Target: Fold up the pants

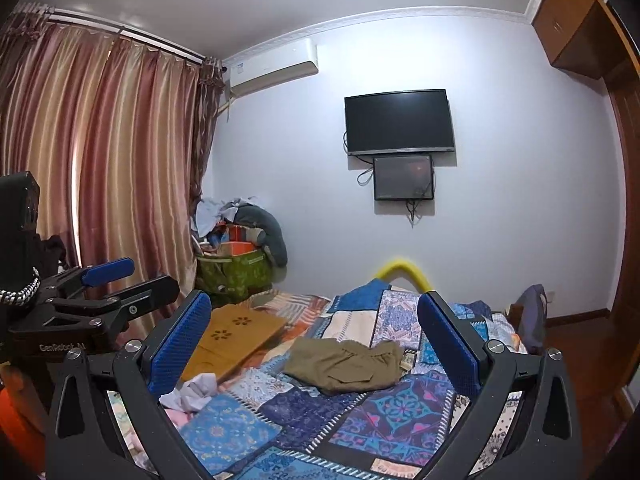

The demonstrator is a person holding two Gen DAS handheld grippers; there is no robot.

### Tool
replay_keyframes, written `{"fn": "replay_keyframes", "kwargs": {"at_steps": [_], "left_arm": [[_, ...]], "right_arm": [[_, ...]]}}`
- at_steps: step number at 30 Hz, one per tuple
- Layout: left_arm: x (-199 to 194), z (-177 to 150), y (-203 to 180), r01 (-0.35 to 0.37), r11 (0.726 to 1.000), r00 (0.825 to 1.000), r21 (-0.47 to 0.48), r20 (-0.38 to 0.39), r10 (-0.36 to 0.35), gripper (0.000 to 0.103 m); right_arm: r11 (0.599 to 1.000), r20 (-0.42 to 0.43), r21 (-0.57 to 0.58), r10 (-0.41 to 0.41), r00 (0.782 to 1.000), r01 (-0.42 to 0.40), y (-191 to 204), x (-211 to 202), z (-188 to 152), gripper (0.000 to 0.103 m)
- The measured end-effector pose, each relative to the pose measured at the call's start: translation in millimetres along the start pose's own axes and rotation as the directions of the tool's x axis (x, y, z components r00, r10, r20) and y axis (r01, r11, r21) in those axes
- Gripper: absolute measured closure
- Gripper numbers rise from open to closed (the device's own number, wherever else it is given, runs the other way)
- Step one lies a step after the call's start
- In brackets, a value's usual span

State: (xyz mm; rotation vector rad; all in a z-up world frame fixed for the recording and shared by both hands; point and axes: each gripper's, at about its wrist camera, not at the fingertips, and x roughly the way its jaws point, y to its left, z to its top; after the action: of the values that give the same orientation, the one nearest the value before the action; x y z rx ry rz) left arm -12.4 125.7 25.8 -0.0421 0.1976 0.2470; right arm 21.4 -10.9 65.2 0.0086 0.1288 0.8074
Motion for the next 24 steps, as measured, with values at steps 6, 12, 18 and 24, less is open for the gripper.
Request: {"fn": "replay_keyframes", "kwargs": {"at_steps": [6,12,18,24], "left_arm": [[1.6,-0.4,1.8,0.006,1.000,1.000,-0.006,-0.005,-0.006,0.000],[4.5,0.8,3.6,0.012,1.000,1.000,-0.015,-0.009,-0.012,0.000],[5.1,-0.4,0.8,0.013,1.000,1.000,0.001,-0.011,-0.013,0.000],[5.6,-1.4,-1.3,0.043,0.999,0.999,0.012,-0.015,-0.043,0.000]], "right_arm": [[1.000,0.001,0.003,-0.003,1.000,0.003,-1.3,0.1,-0.5,0.000],[1.000,-0.003,0.017,-0.002,1.000,0.002,-3.4,0.8,-2.3,0.000],[1.000,-0.002,0.017,-0.006,1.000,0.006,-5.2,0.3,-2.1,0.000],[1.000,0.002,0.021,-0.009,1.000,0.009,-6.0,-0.3,-1.9,0.000]]}}
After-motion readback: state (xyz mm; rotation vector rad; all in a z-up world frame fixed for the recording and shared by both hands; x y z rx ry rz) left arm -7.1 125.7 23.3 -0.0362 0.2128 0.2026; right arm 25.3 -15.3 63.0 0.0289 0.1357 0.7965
